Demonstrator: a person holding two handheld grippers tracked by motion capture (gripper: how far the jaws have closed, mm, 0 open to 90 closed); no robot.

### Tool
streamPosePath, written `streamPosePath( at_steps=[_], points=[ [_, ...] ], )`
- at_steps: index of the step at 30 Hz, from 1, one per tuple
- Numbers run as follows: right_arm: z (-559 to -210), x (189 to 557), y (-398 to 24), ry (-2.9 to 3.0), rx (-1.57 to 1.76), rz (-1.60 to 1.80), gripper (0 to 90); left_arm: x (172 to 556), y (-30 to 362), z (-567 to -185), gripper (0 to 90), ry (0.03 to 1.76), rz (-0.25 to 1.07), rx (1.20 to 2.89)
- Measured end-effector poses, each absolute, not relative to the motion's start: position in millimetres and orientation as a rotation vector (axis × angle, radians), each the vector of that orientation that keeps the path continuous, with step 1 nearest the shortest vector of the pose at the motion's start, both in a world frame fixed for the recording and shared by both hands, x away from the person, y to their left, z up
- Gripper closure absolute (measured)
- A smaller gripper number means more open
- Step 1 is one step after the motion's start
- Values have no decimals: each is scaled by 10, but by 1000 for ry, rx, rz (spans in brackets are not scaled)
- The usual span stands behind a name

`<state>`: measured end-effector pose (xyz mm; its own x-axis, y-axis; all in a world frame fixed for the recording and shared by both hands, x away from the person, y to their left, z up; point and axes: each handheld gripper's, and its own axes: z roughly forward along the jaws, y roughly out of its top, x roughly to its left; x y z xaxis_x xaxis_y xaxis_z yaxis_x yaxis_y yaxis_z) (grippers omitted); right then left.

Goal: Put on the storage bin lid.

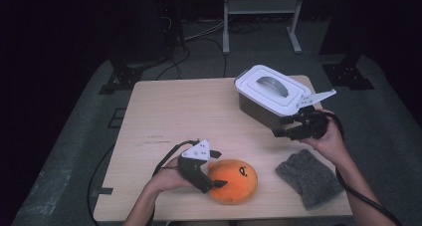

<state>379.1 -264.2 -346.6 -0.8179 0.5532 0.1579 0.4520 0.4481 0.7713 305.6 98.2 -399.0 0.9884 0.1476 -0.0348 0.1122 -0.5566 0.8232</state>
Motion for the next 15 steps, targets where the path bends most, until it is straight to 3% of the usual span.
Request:
streamPosePath(
  at_steps=[15],
  points=[
    [-3240,4272,-2639,2479,913,1323,345,3079,1038,-3989,89,192,51,2154]
  ],
)
